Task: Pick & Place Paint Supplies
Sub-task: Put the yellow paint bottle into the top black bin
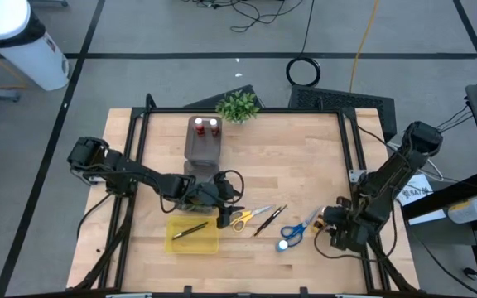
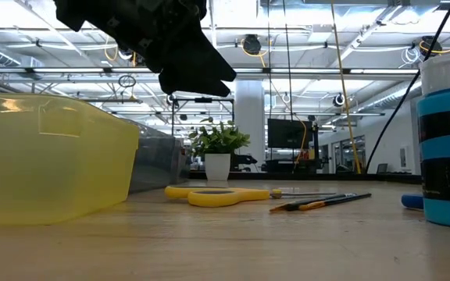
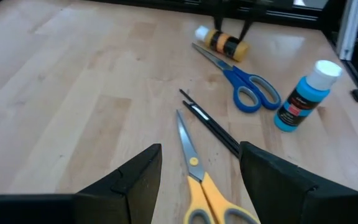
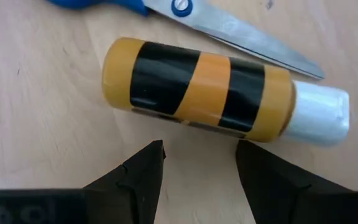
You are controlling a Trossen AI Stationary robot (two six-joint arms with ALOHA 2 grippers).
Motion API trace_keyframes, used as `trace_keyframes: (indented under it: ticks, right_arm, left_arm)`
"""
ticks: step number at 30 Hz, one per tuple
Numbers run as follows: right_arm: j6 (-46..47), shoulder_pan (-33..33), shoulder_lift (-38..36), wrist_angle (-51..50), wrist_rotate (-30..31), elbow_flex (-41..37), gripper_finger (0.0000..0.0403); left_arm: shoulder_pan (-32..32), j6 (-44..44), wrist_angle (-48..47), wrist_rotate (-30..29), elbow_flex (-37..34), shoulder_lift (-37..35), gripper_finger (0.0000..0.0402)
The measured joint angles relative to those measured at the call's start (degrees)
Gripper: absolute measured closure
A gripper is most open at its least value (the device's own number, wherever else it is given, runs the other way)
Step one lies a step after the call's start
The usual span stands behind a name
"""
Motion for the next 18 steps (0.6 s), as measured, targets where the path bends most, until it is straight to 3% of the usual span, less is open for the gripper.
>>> trace_keyframes:
  ticks: [5, 10, 15, 18]
  right_arm:
    - [0.4, -2.5, -0.3, 0.6, 0.1, -0.1, 0.0213]
    - [3.2, -4.9, -0.2, 0.9, 8.9, -0.4, 0.0213]
    - [8.1, -10.4, -0.2, -5.6, 10.6, -0.4, 0.0213]
    - [11.5, -13.6, -0.2, -6.8, 15.3, -0.9, 0.0213]
  left_arm:
    - [0.0, 0.3, 0.0, 0.3, 0.0, 0.0, 0.0176]
    - [0.0, 0.2, 0.0, 0.3, 0.0, 0.0, 0.0176]
    - [0.0, 0.0, 0.0, 0.3, 0.0, 0.0, 0.0176]
    - [0.0, 0.0, 0.0, 0.3, 0.0, 0.0, 0.0176]
